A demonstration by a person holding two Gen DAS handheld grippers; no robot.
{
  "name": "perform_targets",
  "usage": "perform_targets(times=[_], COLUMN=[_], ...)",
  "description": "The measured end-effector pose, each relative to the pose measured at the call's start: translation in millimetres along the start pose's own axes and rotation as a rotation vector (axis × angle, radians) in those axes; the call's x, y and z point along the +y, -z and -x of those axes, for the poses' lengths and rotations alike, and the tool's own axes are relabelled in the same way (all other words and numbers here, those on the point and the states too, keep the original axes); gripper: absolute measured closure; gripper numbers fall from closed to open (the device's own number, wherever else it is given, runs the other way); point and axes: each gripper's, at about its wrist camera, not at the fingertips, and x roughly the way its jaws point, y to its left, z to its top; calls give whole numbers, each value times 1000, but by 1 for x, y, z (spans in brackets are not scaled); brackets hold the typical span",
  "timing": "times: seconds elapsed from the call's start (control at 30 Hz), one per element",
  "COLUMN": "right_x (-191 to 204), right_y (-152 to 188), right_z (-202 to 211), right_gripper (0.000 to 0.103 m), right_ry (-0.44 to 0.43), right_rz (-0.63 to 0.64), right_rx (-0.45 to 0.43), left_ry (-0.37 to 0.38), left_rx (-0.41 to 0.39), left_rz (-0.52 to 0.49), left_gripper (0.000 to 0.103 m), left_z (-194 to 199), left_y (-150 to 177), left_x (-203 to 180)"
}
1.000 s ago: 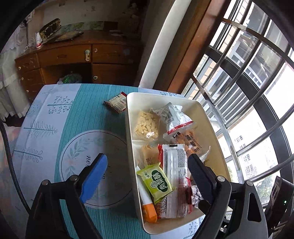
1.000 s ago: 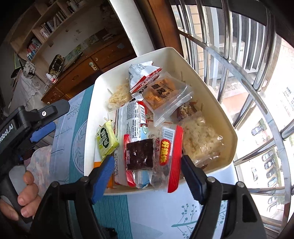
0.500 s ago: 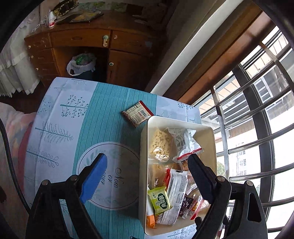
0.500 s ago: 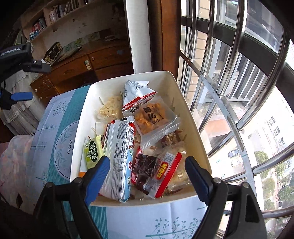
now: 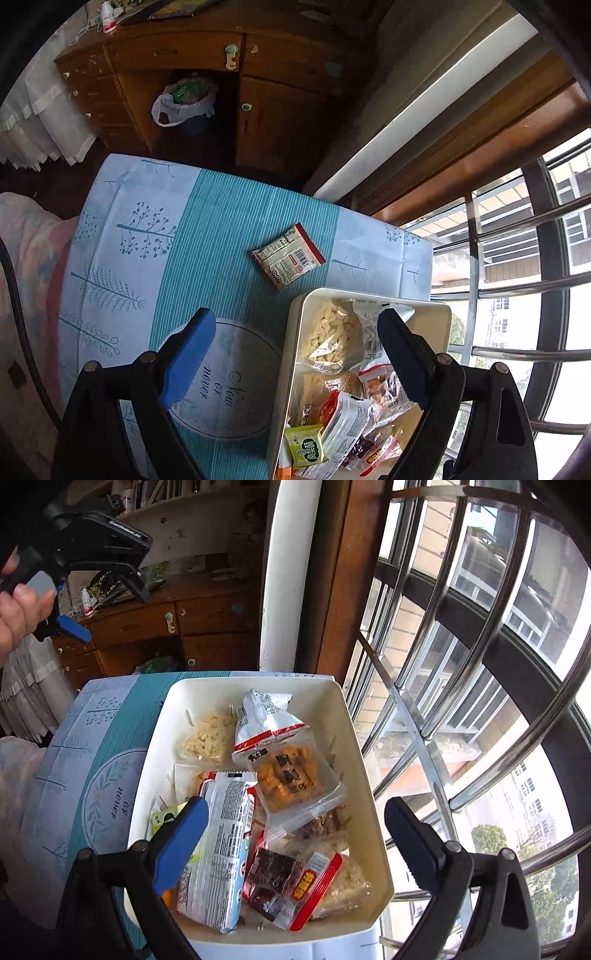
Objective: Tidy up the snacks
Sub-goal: 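Withdraw both tools from the tray toward the small white-and-red pack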
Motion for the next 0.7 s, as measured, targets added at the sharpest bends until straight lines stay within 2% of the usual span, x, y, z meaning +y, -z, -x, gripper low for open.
perform_targets(times=[0.13, 0.4, 0.7], right_x=[8, 12, 19], right_y=[-8, -9, -3], right_z=[-11, -41, -69], right_gripper=[3, 3, 3], right_ry=[59, 121, 213], right_rz=[64, 107, 169], right_rx=[-25, 31, 62], left_ry=[-36, -127, -152], left_rx=[41, 120, 194], left_rz=[34, 8, -58], left_gripper=[15, 15, 15], left_z=[-39, -121, -185], left_y=[-22, -43, -57], left_x=[-2, -7, -7])
